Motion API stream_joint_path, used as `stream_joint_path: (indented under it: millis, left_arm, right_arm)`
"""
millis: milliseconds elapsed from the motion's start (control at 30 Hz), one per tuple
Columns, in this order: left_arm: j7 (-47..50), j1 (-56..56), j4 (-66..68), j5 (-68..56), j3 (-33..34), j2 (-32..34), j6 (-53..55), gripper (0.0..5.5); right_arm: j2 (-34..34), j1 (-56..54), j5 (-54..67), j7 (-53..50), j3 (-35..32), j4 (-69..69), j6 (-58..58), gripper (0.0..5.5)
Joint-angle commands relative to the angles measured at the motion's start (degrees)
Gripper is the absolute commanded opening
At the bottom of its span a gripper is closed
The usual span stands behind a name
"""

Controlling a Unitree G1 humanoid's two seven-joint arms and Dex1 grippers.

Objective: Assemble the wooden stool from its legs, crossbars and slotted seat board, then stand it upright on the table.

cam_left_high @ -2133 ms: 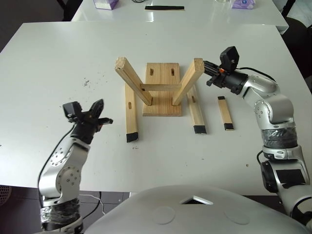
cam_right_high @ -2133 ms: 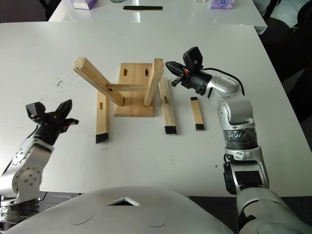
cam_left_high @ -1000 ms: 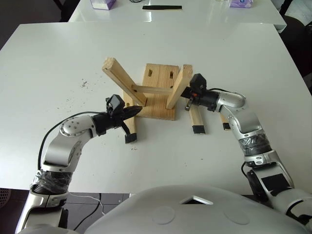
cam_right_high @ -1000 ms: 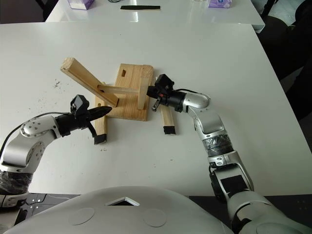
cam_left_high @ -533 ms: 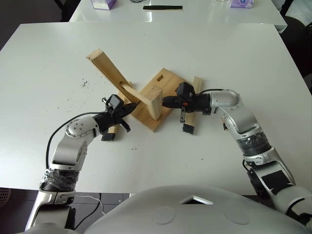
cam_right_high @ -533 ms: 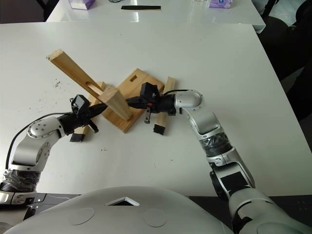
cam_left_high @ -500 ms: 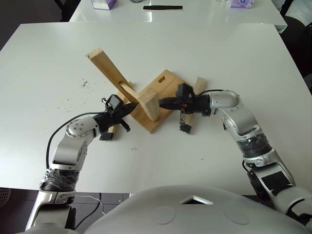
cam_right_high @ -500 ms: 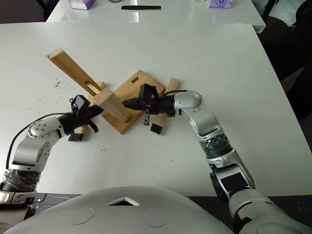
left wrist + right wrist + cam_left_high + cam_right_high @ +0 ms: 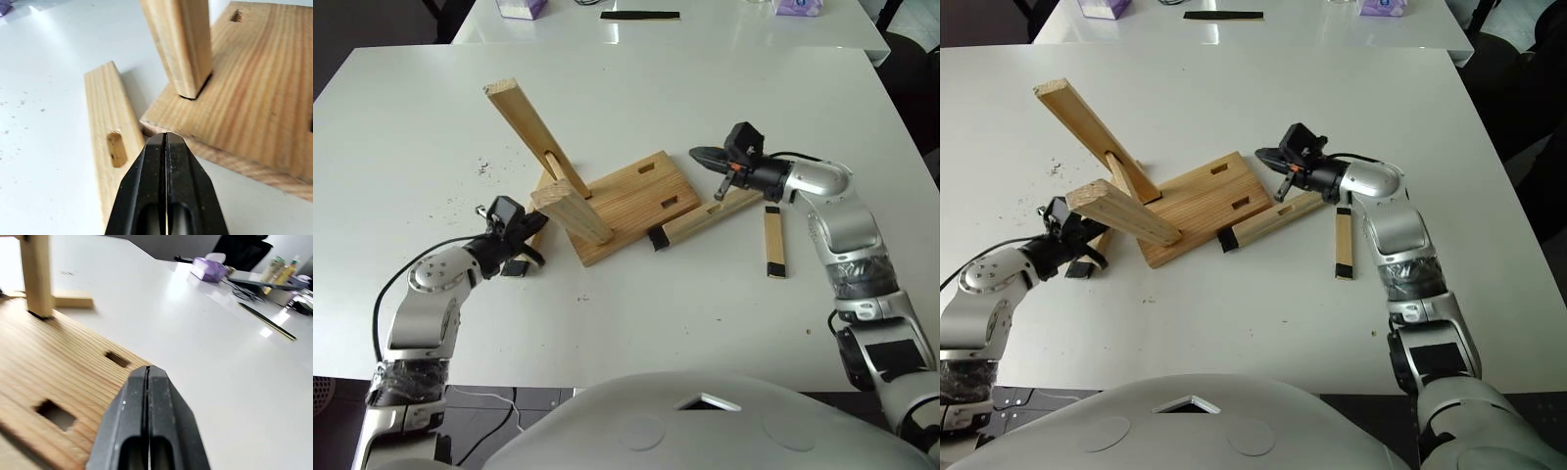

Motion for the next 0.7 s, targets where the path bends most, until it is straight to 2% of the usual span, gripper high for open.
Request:
stream_joint_path:
  millis: [33,200,400,600,700]
  left_arm:
    - [-3.32,2.96,-6.98,-2.11,-1.89,2.22,3.75,0.0]
    - [-2.94,1.69,-5.92,0.18,-4.45,2.48,4.63,0.0]
    - [-3.16,3.1,-6.0,1.56,-6.05,3.47,4.41,0.0]
    - [-3.65,5.83,-9.55,-0.89,-1.08,4.99,5.22,0.0]
    - [-4.07,6.36,-8.68,-0.46,-0.89,5.66,5.08,0.0]
  right_arm:
    - [2.38,-4.77,-3.66,-0.61,1.91,14.36,-5.4,0.01]
    - [2.92,-6.87,-4.46,3.14,2.43,21.79,-9.08,0.01]
    - [2.5,-7.61,-4.15,8.9,2.32,23.44,-10.22,0.01]
    - [1.14,-7.22,-4.98,12.72,2.56,22.64,-10.58,0.01]
    - [0.9,-6.9,-5.2,13.57,2.61,22.46,-10.61,0.01]
